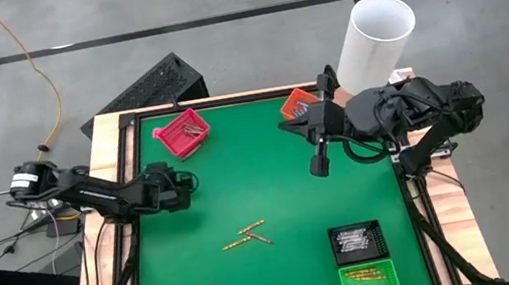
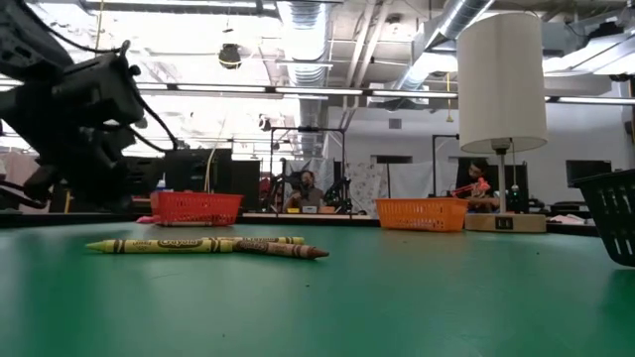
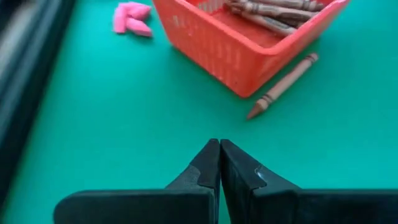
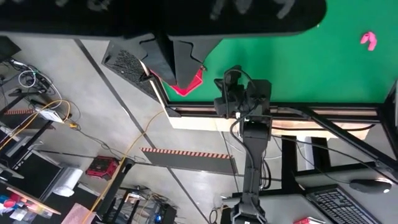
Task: Sort crayons
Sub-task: Put the brown crayon into the red bin
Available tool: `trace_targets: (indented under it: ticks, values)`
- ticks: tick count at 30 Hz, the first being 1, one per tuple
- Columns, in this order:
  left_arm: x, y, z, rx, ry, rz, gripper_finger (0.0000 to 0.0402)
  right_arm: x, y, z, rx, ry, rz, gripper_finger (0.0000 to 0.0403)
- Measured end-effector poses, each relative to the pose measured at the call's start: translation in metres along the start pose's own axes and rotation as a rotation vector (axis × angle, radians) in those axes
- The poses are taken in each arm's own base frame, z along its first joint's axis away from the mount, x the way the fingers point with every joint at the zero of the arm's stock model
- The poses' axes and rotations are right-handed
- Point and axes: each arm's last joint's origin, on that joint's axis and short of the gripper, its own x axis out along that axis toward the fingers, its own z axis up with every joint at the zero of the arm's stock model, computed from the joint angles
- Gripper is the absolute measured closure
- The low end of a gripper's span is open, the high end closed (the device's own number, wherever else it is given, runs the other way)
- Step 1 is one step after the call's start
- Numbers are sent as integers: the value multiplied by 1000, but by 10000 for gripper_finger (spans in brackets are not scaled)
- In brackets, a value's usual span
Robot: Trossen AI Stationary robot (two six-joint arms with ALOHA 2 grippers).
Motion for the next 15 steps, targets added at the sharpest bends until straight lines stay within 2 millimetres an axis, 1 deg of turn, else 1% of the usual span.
trace_targets:
  ticks: [3, 5, 11, 15]
  values:
    - [7, 0, 0, -25, -23, -40, 401, 0, 0, 0, 6, 0, 0, 403]
    - [12, 0, 2, -8, -33, -43, 401, 0, 0, 0, 7, 0, 0, 403]
    - [27, 7, 14, 38, -35, 50, 402, 0, 0, 0, 36, 0, 0, 403]
    - [31, 9, 18, 35, -26, 67, 401, 0, 1, 0, 35, 1, 3, 403]
